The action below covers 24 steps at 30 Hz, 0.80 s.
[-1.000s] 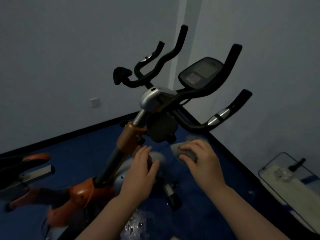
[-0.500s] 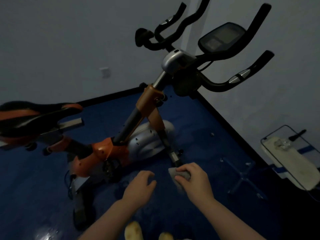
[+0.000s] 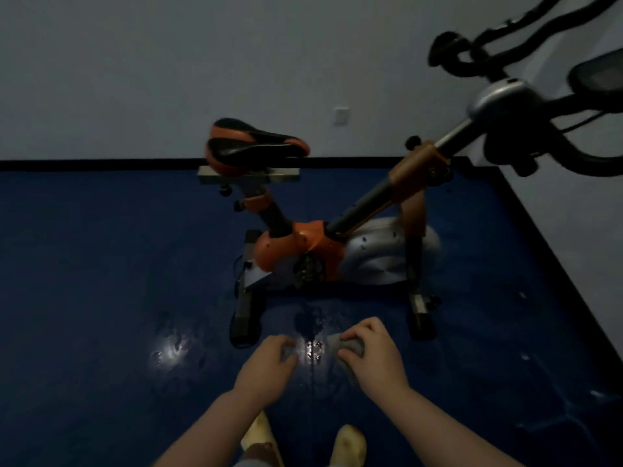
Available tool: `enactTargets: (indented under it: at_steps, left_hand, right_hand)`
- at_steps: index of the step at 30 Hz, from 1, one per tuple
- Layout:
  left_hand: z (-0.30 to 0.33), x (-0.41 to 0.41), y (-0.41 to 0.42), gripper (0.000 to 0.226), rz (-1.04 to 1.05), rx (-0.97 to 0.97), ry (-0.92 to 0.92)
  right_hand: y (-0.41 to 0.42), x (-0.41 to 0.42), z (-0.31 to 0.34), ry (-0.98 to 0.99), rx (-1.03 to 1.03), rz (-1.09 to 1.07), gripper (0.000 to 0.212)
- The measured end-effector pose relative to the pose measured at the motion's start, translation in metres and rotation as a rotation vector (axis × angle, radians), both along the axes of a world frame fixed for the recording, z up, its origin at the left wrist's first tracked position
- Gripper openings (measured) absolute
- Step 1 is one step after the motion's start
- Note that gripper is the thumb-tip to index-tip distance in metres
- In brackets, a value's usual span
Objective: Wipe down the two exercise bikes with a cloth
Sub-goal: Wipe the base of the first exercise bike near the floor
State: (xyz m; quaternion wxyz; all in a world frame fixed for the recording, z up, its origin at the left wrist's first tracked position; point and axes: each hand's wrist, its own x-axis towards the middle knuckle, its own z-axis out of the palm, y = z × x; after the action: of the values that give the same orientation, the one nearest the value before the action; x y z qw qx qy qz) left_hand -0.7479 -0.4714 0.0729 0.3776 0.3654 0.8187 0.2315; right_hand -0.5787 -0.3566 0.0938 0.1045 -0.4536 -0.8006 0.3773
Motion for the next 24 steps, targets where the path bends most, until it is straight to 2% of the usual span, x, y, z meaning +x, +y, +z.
enactTargets:
  at_steps: [4,8,16,20,24]
  left_hand:
    - [-0.003,-0.036,-0.047,0.035,0.132,0.024,-0.024]
    - [-0.006,-0.088,-0.092,0.03,0.177,0.08,-0.027]
    - [-0.008,-0.235,-0.207,0.026,0.281,-0.027,0.061]
    - [-0.006,-0.269,-0.218,0.028,0.249,-0.034,0.036]
    - [-0.005,-0.302,-0.194,0.032,0.178,-0.002,-0.003]
  right_hand:
    - [-0.03,-0.046,-0.002,-0.03,0.023,0.108,0.013]
    - [-0.07,-0.108,-0.008,-0.054,0.045,0.166,0.014]
    - [-0.16,-0.229,-0.019,-0.071,-0.015,0.23,0.013]
    - [-0.173,-0.272,-0.01,-0.052,-0.007,0.245,0.014]
    - [-0.16,-0.316,-0.013,-0.05,-0.013,0.207,0.015]
